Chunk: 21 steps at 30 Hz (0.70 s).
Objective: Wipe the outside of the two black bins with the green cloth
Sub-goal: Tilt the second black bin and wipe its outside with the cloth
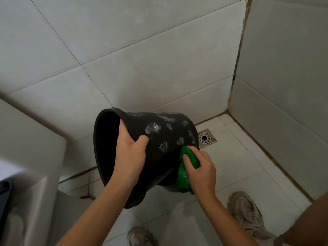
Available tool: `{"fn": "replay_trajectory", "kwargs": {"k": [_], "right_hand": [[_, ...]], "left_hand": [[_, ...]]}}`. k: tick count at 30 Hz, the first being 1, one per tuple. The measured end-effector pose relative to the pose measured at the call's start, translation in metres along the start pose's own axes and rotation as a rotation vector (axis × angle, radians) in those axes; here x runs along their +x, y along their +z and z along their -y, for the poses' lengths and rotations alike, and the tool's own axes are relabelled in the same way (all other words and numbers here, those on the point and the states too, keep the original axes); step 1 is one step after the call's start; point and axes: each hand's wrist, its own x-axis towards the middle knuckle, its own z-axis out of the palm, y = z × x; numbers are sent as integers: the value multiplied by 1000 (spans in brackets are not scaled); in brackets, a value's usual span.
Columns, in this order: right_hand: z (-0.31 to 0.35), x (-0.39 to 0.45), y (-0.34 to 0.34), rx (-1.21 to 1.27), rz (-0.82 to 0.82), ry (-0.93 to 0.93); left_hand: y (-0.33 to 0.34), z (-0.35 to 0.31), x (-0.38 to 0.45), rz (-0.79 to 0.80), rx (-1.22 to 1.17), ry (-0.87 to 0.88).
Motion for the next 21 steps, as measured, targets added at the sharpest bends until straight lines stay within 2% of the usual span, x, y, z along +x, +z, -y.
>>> {"fn": "replay_trajectory", "kwargs": {"k": [6,9,13,18,21], "right_hand": [[14,-16,0,80,-112,-176],[18,-27,4,81,-130,-270],[27,-37,16,4,-73,-364],[36,-34,24,-108,-52,-420],[39,-21,24,-115,-75,-349]], "left_hand": [[-9,10,-15,83,49,128],[-14,15,-18,77,33,108],[-18,26,-19,54,-46,17],[-22,29,-14,58,-88,-18],[-21,31,-14,47,-114,-32]]}}
